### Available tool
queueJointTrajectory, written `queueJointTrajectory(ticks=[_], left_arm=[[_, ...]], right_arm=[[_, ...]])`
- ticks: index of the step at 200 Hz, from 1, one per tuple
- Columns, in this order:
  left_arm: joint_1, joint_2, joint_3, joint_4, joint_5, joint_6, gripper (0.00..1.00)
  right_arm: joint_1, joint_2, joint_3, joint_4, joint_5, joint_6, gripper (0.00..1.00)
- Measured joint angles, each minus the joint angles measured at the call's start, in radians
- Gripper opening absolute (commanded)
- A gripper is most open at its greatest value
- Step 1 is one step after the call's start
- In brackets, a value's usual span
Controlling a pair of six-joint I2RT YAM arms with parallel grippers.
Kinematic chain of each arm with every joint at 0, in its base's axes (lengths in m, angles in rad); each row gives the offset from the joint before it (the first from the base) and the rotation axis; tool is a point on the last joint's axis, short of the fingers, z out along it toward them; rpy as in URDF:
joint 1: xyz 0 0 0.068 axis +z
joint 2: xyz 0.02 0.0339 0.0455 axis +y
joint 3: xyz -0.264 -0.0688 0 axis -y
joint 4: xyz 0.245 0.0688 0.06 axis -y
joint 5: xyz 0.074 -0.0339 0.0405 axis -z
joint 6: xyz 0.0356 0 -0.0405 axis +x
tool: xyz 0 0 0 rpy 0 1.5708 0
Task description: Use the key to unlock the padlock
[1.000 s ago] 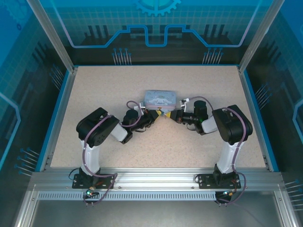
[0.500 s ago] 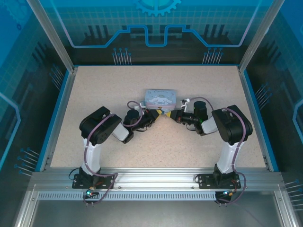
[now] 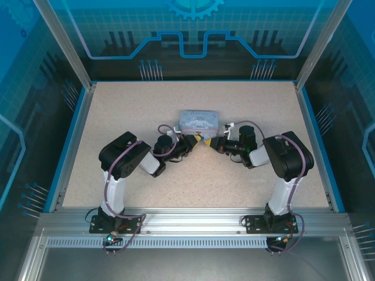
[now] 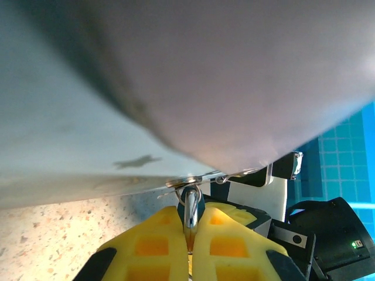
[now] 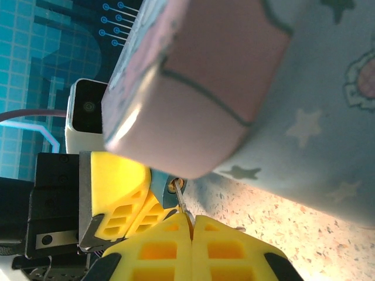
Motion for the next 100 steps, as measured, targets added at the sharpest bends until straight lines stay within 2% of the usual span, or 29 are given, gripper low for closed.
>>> queueJointTrajectory(ticks=[100], left_arm=[[0.000,0.000,-0.017,0.011,0.001,-0.007,0.00]], right_arm=[[-0.022,0.027,0.052,-0.064,-0.075,-0.042,0.04]])
